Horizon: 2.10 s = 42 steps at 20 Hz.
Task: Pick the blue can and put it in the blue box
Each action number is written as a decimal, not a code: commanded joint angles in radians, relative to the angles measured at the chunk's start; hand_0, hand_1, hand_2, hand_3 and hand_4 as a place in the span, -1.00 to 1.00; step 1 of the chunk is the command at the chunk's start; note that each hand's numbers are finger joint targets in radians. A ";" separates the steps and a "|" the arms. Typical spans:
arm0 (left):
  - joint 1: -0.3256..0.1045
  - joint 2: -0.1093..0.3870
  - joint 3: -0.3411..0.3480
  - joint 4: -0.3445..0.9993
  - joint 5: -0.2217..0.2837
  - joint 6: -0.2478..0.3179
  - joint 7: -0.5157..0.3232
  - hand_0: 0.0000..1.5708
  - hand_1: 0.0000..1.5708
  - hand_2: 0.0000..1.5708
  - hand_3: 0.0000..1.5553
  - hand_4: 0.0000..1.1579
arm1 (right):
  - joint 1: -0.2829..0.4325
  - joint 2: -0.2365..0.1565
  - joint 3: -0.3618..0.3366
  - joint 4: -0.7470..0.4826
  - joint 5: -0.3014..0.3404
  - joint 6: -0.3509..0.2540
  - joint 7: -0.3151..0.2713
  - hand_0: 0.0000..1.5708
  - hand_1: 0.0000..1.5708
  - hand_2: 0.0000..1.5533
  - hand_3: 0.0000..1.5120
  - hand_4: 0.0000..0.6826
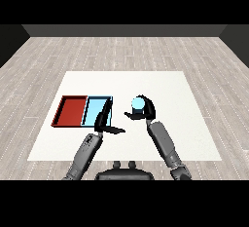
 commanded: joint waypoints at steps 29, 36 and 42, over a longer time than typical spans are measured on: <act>-0.232 0.000 -0.276 0.336 0.294 0.233 -0.099 -1.00 -1.00 -1.00 -1.00 -1.00 | -0.028 0.015 0.147 0.015 -0.105 -0.025 -0.056 0.81 0.81 0.87 0.80 0.64; -0.322 0.000 -0.286 0.425 0.368 0.249 -0.116 -1.00 -1.00 -1.00 -1.00 -1.00 | -0.031 0.015 0.192 0.026 -0.111 -0.062 -0.071 0.81 0.81 0.88 0.83 0.60; -0.301 0.000 -0.255 0.360 0.312 0.245 -0.084 -1.00 -1.00 -1.00 -1.00 -1.00 | -0.011 0.015 0.191 -0.022 -0.116 -0.058 -0.024 0.82 0.82 0.88 0.82 0.56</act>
